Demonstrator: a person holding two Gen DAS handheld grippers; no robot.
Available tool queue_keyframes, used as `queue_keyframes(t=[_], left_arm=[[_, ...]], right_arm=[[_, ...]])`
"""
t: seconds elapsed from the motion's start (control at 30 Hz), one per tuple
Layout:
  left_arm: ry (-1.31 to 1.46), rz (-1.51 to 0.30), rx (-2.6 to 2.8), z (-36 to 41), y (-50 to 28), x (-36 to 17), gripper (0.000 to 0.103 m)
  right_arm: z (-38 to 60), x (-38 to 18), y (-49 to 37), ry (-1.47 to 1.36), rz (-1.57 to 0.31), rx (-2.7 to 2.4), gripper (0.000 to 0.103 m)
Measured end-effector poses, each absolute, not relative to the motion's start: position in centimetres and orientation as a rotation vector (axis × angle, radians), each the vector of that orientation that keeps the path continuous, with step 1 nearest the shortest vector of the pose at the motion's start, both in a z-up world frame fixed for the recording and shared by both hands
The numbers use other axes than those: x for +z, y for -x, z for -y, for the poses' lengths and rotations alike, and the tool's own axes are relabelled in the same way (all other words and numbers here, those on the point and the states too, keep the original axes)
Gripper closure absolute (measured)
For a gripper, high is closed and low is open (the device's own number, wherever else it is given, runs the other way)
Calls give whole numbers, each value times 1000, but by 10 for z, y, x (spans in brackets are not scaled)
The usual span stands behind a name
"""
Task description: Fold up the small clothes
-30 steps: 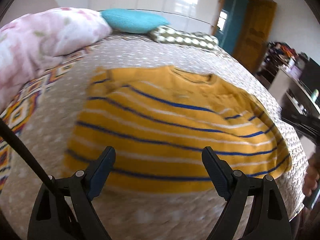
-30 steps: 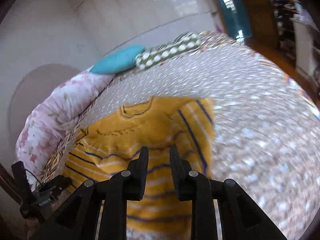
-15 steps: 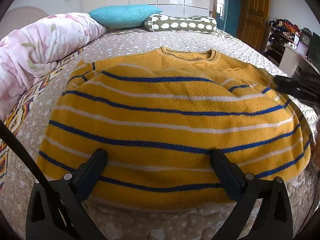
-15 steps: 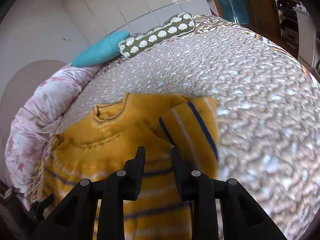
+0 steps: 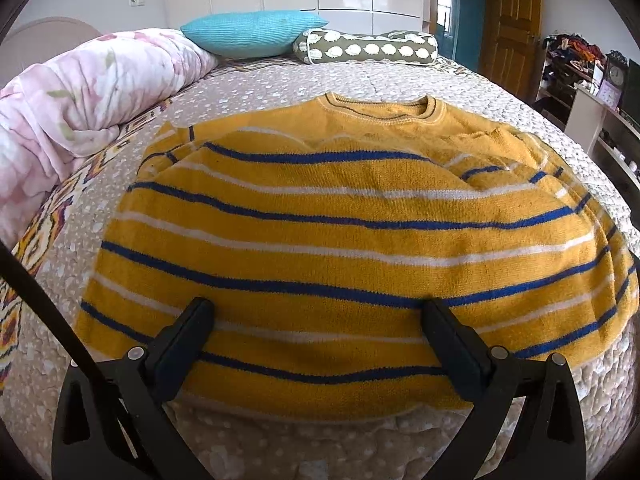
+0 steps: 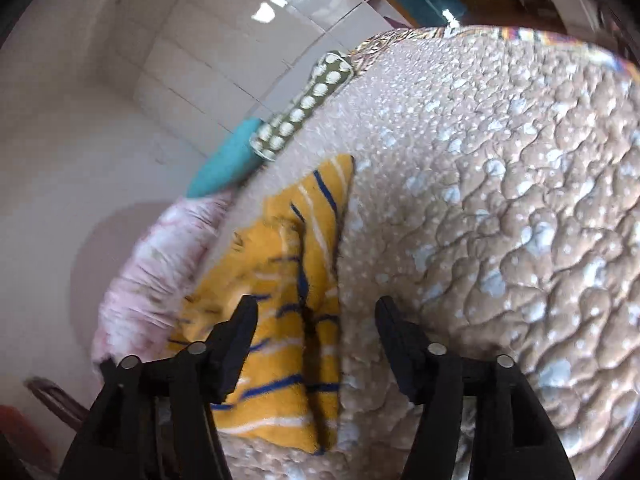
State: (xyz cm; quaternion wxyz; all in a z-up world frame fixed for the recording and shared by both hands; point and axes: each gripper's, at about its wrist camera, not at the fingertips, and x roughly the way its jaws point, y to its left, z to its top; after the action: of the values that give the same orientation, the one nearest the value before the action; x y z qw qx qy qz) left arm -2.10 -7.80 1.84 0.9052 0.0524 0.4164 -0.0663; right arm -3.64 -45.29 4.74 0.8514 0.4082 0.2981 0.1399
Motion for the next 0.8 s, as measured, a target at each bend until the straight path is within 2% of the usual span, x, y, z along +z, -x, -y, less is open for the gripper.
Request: queue_keyframes(t=[0.8], left_arm=[[-106, -859, -140, 78, 21, 19, 0]], right_arm=[[459, 42, 47, -904, -580, 314, 38]])
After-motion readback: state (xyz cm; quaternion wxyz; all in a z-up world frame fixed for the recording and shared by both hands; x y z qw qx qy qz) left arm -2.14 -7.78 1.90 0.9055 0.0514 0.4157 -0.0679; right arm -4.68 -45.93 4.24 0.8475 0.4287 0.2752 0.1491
